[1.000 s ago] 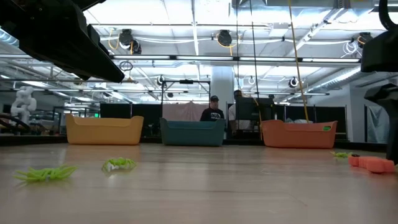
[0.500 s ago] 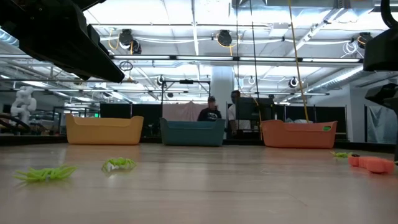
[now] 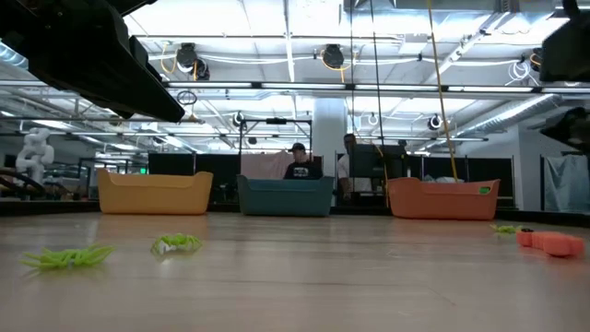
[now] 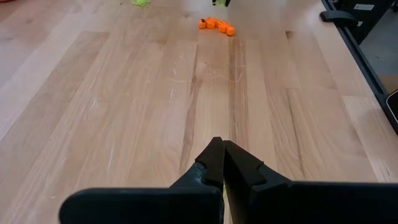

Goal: Sort Halloween decoration
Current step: Put the green spider toy into the blue bin

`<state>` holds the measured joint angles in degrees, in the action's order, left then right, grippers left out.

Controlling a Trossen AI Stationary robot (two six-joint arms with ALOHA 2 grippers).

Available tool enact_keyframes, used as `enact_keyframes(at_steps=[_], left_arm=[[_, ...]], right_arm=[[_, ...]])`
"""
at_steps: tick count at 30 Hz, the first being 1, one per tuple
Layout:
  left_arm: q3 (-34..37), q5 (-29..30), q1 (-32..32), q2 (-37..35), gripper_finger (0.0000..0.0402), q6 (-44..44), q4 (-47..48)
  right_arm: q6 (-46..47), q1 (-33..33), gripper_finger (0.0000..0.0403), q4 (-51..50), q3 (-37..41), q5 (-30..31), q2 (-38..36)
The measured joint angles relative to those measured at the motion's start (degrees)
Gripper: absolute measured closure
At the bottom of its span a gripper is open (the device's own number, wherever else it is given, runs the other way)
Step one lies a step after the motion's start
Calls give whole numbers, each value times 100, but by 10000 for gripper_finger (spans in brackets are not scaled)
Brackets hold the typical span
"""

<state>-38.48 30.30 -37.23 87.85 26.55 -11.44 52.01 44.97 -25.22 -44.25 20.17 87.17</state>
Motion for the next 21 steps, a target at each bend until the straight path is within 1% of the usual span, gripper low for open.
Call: enact_keyframes(at_steps=[8,14,17,21], left_arm=[[0,19,0,0,395,-2,-2],[0,51,0,0,395,-2,-9],[0,184,0,0,395,-2,-13],[0,326,1,0,395,-3,-42]], right_arm=[[-719,0,339,626,-4,507,-340],[-1545,-41,339,1060,-11,998,-715],[-2198,-112,339,1345,-15,1459,-898],[-3164,-190,339,1786,-20,2431,-909]])
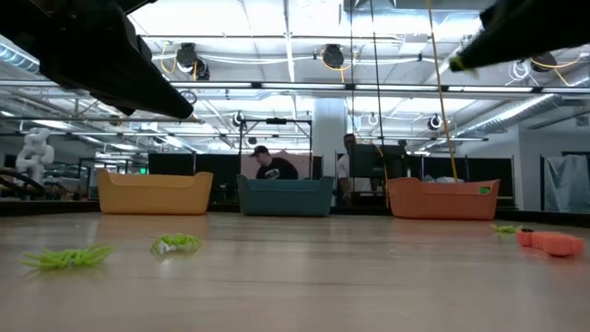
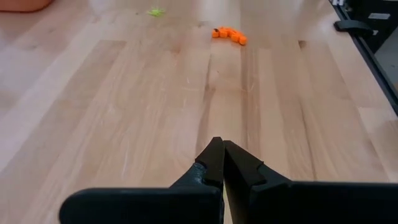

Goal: Sort Halloween decoration
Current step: Put the green spider toy into the blue bin

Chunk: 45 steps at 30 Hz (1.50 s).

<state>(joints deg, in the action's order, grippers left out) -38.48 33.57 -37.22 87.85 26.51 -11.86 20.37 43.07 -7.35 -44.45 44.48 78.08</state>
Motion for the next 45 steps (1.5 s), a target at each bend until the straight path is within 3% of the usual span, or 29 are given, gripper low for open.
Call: enact_keyframes(at_steps=[3,11,18,30,45], left_arm=[[0,112,0,0,395,-32,-14],[0,342,3,0,395,-43,-13],[0,342,1,0,395,-43,-6],[0,292,1,0,395,-36,-10],[0,266,-1,0,395,-36,-105]], right_arm=[[-635,-133,339,466,-2,356,121],[-1739,-622,339,2215,-2,357,754],[-3597,-914,339,3642,-2,334,1286],[-7110,-1208,339,4119,-2,333,1205],[-8173,-1268,339,4142,-2,327,1205]])
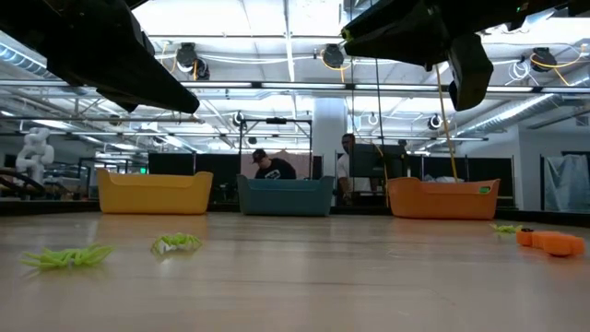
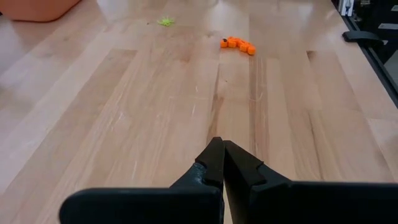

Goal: Sort Halloween decoration
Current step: Put the green spider toy into the blue bin

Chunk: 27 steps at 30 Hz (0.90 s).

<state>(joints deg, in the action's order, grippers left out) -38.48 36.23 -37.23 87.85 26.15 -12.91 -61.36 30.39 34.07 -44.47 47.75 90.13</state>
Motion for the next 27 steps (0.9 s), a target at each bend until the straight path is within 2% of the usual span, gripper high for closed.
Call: enact_keyframes(at_steps=[5,9,15,24,27], left_arm=[[0,0,0,0,395,-2,-2],[0,0,0,0,395,-2,-2],[0,0,0,0,395,-4,-4],[0,2,0,0,395,-107,-6],[0,2,0,0,395,-111,-6]], right_arm=[[75,-3,339,0,0,0,0],[489,-59,339,2,0,1,0],[1524,-230,339,2,0,2,0],[3605,-770,339,190,0,0,0],[3916,-1018,339,391,0,-2,0]])
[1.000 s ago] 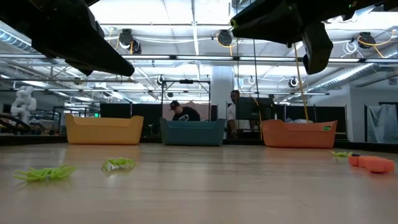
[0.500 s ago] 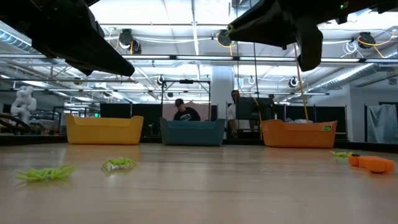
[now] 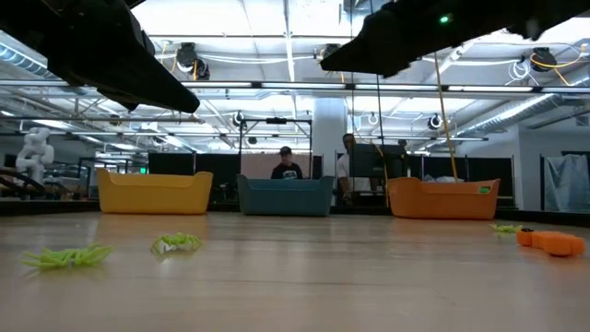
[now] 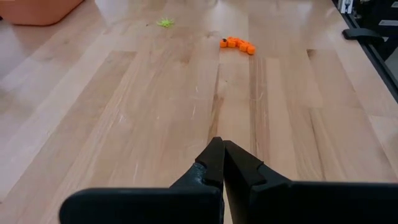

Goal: Sort Halloween decoration
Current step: Put the green spider toy into the blue bin

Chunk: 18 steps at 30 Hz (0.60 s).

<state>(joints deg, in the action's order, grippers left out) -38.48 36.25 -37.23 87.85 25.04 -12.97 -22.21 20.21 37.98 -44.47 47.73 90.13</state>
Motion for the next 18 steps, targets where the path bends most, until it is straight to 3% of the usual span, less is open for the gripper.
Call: enact_keyframes(at_steps=[9,18], left_arm=[[0,0,0,0,395,0,0],[0,0,-2,0,395,-7,2]], right_arm=[[596,-1201,339,276,-230,-77,0],[1492,-2903,339,-1299,-1044,-1591,-7]])
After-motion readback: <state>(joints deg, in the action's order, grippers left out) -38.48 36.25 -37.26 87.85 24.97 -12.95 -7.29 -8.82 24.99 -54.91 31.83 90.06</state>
